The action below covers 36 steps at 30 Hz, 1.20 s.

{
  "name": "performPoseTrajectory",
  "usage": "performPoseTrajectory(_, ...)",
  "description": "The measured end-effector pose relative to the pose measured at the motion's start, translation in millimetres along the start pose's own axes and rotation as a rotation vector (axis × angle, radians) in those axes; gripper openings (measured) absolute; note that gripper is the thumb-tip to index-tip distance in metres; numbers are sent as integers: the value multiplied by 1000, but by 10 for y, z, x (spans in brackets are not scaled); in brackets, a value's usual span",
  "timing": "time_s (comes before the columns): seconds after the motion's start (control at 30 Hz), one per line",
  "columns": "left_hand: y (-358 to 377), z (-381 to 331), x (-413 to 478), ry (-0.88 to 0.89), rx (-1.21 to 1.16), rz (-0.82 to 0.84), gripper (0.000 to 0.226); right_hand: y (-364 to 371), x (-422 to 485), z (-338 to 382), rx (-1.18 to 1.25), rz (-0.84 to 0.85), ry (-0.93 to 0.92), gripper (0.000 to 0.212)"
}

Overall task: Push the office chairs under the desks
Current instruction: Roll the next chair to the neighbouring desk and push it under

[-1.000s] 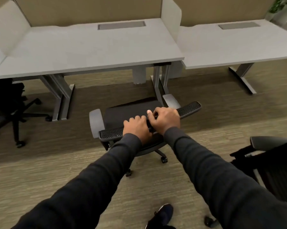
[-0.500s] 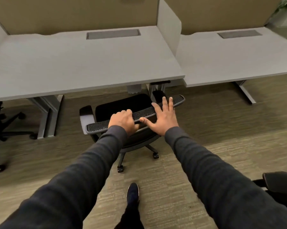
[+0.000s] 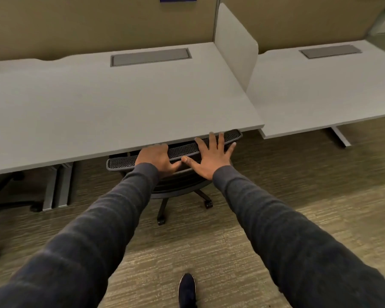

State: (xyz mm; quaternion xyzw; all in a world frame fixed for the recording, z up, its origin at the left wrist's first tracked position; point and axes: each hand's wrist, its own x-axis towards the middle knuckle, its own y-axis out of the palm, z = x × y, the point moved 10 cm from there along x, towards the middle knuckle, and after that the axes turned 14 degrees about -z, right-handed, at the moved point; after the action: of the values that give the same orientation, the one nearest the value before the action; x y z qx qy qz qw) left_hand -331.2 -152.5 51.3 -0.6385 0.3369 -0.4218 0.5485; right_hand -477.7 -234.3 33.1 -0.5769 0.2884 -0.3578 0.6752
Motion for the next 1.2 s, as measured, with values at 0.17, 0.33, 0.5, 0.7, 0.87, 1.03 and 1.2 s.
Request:
performPoseTrajectory(0.17, 92, 142, 348, 54, 30, 11, 79, 34, 286, 35, -22, 37, -5, 93)
performPoseTrajectory(0.33, 126, 217, 434, 106, 66, -29, 76, 77, 310, 109, -13, 34, -12, 93)
performPoseTrajectory(0.5, 108, 234, 402, 115, 76, -59, 78, 67, 289, 107, -15, 49, -32, 93)
performPoseTrajectory(0.7, -35, 86, 226, 138, 117, -217, 86, -1, -23, 16, 12, -19, -89, 87)
performPoseTrajectory(0.87, 130, -254, -126, 125, 46, -193, 106, 95, -470, -97, 18, -50, -76, 87)
performPoseTrajectory(1.03, 311, -676, -467, 156, -21, -136, 107, 259, -932, -296, 3, -19, -7, 84)
performPoseTrajectory(1.2, 400, -1157, -983, 221, -49, -22, 102, 97, -1516, -499, 5, -53, 36, 81)
